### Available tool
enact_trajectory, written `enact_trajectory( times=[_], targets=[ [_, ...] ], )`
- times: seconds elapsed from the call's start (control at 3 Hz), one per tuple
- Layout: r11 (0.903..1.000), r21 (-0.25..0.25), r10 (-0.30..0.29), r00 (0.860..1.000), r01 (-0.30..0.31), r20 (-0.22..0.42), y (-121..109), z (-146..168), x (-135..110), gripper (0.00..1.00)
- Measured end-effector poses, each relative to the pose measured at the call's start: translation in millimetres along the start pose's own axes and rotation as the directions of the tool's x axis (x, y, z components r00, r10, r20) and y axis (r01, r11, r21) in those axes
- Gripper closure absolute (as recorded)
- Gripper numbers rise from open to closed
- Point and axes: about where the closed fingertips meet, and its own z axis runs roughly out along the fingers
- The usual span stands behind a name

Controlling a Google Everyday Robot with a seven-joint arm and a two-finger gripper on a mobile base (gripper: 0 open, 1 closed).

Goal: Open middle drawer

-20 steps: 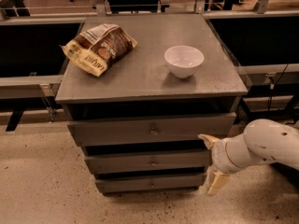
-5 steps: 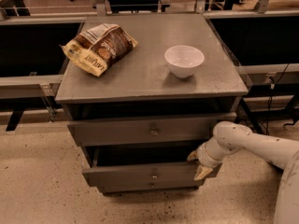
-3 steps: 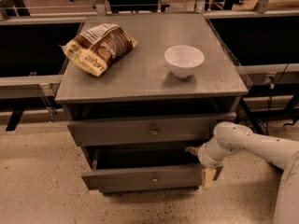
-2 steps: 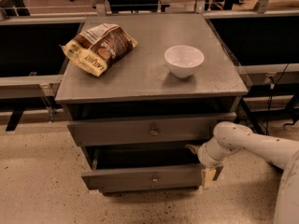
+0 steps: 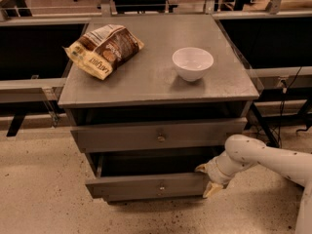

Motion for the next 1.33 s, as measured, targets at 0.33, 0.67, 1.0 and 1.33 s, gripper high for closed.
enact_trajectory(
  times=[0.33, 0.67, 1.0, 1.33],
  targets=[
    [0.9997, -0.025, -0.002, 1.0, 0.002, 0.003, 14, -2, -12, 0.64],
    [0.9997, -0.025, -0.002, 1.0, 0.002, 0.003, 11, -2, -10, 0.84],
    [0.9987, -0.045, -0.026, 1.0, 0.026, 0.008, 21, -7, -25, 0.0],
    [0.9986, -0.045, -0.026, 1.0, 0.026, 0.007, 21, -7, -25, 0.0]
  ],
)
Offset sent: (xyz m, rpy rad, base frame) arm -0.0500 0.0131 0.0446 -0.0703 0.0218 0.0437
